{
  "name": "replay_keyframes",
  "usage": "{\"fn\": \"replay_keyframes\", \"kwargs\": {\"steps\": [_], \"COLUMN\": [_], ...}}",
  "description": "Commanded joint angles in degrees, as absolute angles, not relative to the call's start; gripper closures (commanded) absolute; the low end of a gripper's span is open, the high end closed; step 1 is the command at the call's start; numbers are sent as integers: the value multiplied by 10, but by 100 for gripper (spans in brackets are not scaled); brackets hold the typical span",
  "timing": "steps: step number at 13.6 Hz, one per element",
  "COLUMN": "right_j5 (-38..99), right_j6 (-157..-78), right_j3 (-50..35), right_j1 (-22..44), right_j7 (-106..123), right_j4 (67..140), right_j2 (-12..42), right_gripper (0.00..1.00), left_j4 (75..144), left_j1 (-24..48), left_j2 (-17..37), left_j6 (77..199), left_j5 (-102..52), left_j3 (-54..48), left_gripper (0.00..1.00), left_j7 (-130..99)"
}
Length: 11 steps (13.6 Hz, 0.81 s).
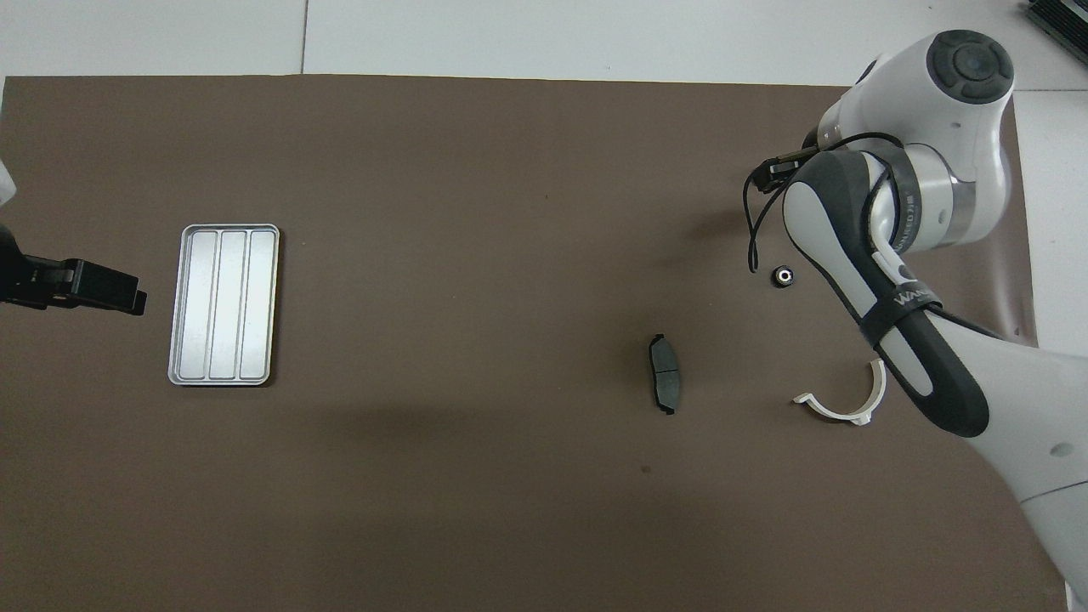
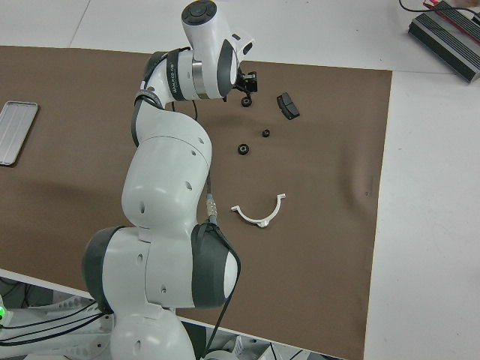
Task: Place bearing gear from tray to pile
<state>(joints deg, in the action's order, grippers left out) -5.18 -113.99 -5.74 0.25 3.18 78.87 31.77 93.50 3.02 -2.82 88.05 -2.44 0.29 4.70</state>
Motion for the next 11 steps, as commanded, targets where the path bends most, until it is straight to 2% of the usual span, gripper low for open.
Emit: {"fn": "replay_keyframes", "kwargs": {"steps": [1,11], "right_j5": [-39,-35], "right_j6": [-1051,-809], "right_j3": [-60,-55], "right_j1": [-2,-16], "right_j7": [25,10], "right_j4": [772,775], "right_j2": [270,76], "right_gripper": [27,21], "left_j4": [947,947], "left_j1": [24,24], "left_j2": [-38,-38], "left_j6": [887,887], "left_j5": [-17,-17], "left_j3": [-1,-1], "left_gripper": [0,0], "left_j7": [49,49]}}
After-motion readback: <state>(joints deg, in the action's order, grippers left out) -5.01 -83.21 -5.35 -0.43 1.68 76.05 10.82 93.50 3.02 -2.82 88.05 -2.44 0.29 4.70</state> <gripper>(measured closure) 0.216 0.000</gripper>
